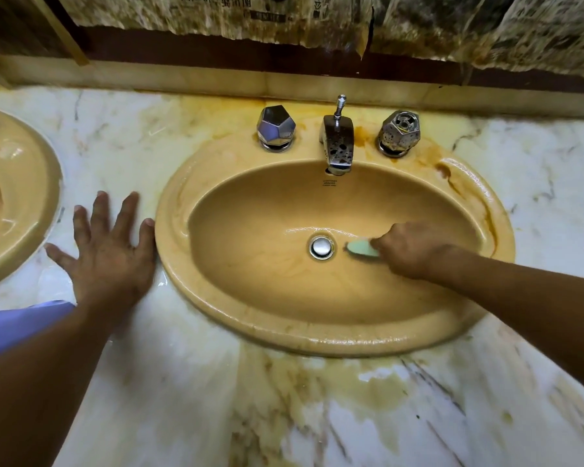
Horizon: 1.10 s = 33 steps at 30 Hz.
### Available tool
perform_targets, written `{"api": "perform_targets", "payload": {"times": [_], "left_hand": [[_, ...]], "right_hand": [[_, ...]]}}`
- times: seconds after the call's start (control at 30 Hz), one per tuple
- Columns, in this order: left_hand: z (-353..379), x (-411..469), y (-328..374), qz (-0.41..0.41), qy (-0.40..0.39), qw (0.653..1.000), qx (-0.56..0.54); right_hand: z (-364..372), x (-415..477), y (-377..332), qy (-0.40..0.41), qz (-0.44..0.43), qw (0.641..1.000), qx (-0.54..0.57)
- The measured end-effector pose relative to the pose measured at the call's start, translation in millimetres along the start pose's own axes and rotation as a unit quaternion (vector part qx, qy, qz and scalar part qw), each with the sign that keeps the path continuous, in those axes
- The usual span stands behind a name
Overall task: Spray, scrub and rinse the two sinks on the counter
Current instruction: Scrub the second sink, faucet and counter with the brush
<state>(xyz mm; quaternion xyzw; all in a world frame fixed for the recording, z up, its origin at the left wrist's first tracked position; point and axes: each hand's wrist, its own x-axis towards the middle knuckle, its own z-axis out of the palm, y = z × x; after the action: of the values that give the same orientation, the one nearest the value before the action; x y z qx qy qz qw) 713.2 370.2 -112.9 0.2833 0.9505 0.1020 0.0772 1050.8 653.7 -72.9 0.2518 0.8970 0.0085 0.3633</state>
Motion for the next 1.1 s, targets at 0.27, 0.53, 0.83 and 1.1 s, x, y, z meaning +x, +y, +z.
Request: {"api": "perform_targets", "payload": {"times": [0.27,0.53,0.83,1.1], "left_hand": [[0.2,0.0,0.4,0.0,0.008,1.0,0.0],[-0.7,-0.7,2.4,-0.004,0.008,1.0,-0.001],[-0.8,0.3,1.9,-0.004,-0.001,1.0,0.002],[1.5,1.1,-1.2,-0.004,0.008,1.0,0.001]], "right_hand": [[11.1,19.4,2.0,0.044,0.055,0.996,0.053],[8.9,32.6,-10.4,0.056,0.098,0.985,0.132],[5.0,42.1,-23.7,0.047,0.072,0.991,0.101],[-30.2,-23.8,24.6,-0.199,-0.011,0.98,0.015]]}}
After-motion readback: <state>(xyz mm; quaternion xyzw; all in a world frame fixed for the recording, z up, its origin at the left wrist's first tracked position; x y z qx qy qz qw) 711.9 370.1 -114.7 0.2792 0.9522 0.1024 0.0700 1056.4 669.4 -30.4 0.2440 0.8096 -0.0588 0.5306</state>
